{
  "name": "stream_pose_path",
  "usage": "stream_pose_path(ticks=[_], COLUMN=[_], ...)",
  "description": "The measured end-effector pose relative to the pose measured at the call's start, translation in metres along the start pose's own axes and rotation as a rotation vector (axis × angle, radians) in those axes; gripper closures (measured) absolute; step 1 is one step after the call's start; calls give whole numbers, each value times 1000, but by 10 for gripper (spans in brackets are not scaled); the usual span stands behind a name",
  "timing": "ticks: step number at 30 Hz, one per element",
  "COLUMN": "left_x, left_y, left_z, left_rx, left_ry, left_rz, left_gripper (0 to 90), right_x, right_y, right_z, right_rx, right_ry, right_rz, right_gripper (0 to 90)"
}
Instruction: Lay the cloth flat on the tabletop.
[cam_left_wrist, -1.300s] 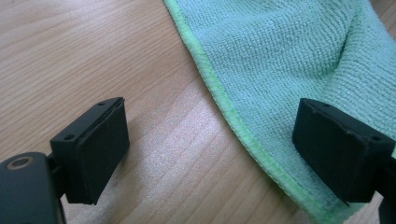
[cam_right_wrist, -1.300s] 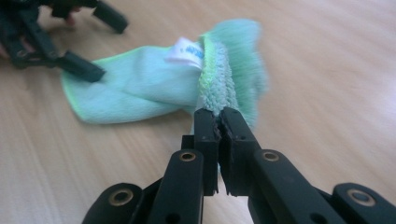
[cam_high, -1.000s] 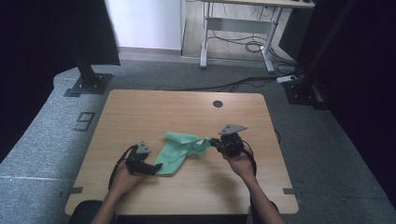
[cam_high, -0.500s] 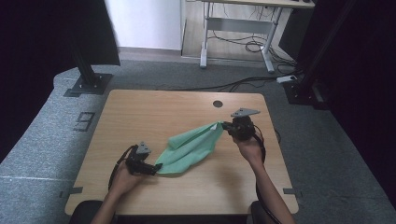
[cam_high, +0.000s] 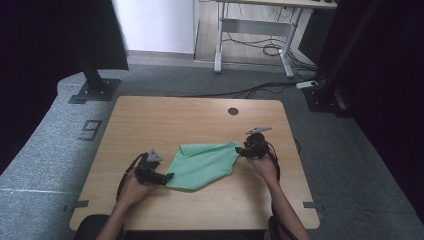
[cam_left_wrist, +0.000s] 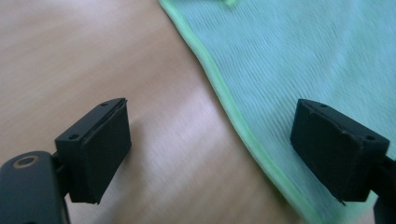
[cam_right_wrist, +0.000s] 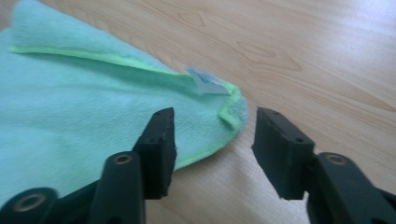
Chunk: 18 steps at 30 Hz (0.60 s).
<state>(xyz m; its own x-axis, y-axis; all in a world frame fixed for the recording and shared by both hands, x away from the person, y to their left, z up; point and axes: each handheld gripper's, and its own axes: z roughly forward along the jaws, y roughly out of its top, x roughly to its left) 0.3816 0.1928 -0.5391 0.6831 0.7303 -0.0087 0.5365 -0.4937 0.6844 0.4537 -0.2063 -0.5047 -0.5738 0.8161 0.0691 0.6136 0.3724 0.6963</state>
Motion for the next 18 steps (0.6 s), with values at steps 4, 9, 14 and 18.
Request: stream_pose_path(ticks=[4,9,14,18], left_x=[4,13,16,12], left_y=[18,34,31,25], left_z=[6,29,37,30], left_rx=[-34,-14,9,23], left_ry=[30,52,63,70], left_rz=[0,-10,-20,-42], left_gripper=[138,140,135,143], right_x=[13,26,26,26], right_y=[-3,-16,-31,-39], right_z=[-9,4,16,17], right_rx=[-9,35,60,55], right_ry=[6,-6,-30,-31], right_rz=[-38,-62,-59,-54], right_gripper=[406,294,252,250])
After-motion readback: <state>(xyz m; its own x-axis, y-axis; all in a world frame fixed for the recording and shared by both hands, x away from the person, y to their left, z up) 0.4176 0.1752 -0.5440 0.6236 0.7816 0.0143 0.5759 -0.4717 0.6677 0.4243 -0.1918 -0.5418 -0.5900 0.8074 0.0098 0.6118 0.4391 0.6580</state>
